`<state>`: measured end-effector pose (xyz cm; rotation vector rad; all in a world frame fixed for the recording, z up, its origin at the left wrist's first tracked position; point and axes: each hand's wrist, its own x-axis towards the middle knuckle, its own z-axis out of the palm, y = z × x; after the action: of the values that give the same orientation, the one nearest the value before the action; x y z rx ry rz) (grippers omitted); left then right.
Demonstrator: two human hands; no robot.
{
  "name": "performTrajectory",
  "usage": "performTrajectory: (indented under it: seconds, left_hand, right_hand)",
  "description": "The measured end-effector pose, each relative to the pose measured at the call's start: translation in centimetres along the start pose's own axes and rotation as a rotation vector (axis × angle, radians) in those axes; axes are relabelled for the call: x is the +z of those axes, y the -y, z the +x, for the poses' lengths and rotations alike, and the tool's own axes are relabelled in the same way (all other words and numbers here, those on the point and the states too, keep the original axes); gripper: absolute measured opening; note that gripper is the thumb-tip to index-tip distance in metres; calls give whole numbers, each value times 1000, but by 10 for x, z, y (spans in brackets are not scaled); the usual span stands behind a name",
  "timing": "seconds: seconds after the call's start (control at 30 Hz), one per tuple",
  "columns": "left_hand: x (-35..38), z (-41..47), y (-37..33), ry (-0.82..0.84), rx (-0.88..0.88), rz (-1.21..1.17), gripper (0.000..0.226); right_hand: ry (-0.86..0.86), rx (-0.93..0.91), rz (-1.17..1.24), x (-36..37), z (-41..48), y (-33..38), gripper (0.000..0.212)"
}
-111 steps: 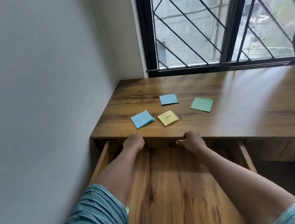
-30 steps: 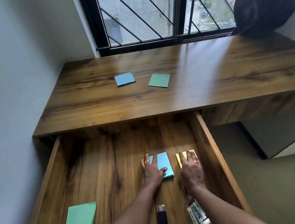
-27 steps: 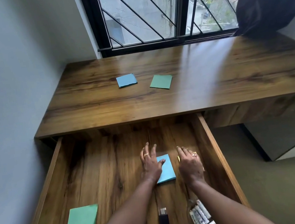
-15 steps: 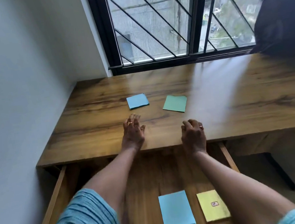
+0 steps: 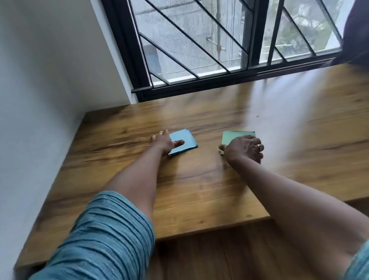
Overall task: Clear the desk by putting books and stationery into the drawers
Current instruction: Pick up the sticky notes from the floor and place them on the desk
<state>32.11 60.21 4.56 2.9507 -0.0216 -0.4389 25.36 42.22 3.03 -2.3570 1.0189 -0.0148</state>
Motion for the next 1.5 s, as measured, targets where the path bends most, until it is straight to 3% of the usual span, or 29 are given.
performTrajectory:
  seconds: [0.17, 0.3, 0.43, 0.6, 0.73, 0.83, 1.0, 1.2, 1.37, 1.5]
  left_hand:
    - [-5, 7, 1, 42, 7, 143, 94]
    - [-3, 0, 1, 126, -43, 25, 102]
    - [8, -26, 1, -56, -31, -116, 89]
    - [32, -81, 5, -273, 40, -412, 61]
    - [53, -140, 12, -389, 71, -510, 63]
    - [67, -189, 21, -473, 103, -578, 67]
    - [91, -271, 40, -413, 22, -702, 54]
    - [137, -336, 92, -359, -163, -602, 46]
    - [174, -359, 140, -251, -327, -534, 51]
    - [192, -359, 162, -211, -395, -497, 52]
  right_hand:
    - [76, 95, -17, -9, 10, 0, 116]
    - [155, 168, -15, -18, 9, -9, 111]
    - [129, 89, 100, -17, -16, -21, 94]
    - [138, -142, 134, -16, -63, -54, 84]
    - [189, -166, 121, -24, -111, -87, 85]
    - [202, -217, 180, -29, -149, -112, 73]
    - [168, -260, 285, -28, -212, -161, 26]
    - [276, -285, 217, -1, -274, -208, 16]
    - [345, -301, 99, 18, -316, -219, 24]
    - [407, -210, 100, 37, -329, -211, 28]
